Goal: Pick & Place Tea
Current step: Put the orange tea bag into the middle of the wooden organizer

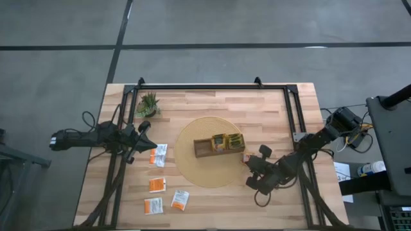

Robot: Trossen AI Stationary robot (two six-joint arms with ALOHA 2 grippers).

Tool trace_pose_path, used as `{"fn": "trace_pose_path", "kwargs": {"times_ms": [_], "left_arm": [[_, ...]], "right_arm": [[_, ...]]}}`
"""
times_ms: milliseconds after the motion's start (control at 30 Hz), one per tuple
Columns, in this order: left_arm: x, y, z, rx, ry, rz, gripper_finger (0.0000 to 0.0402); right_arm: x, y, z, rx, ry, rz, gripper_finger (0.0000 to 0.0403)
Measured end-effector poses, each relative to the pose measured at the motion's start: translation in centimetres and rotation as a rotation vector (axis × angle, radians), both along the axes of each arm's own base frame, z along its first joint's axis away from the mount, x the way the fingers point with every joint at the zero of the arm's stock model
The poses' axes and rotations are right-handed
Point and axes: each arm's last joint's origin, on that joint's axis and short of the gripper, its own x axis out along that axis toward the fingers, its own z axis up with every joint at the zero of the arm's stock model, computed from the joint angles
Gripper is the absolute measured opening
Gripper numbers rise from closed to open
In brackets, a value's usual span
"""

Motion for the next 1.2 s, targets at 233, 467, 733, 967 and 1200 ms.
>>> {"fn": "trace_pose_path", "kwargs": {"times_ms": [233,467,733,967,1200], "left_arm": [[0.0,0.0,0.0,0.000,0.000,0.000,0.0000],[0.0,0.0,0.0,0.000,0.000,0.000,0.0000],[0.0,0.0,0.0,0.000,0.000,0.000,0.0000],[0.0,0.0,0.0,0.000,0.001,0.000,0.0000],[0.0,0.0,0.0,0.000,0.000,0.000,0.0000]], "right_arm": [[0.6,-0.9,-0.1,0.039,0.041,-0.017,0.0041],[1.1,-2.1,0.0,0.040,0.049,-0.069,0.0127],[1.9,-4.2,-0.2,0.109,0.064,-0.175,0.0210],[2.2,-5.6,-0.8,0.210,0.114,-0.240,0.0216],[2.1,-5.9,-1.0,0.251,0.141,-0.246,0.0200]]}}
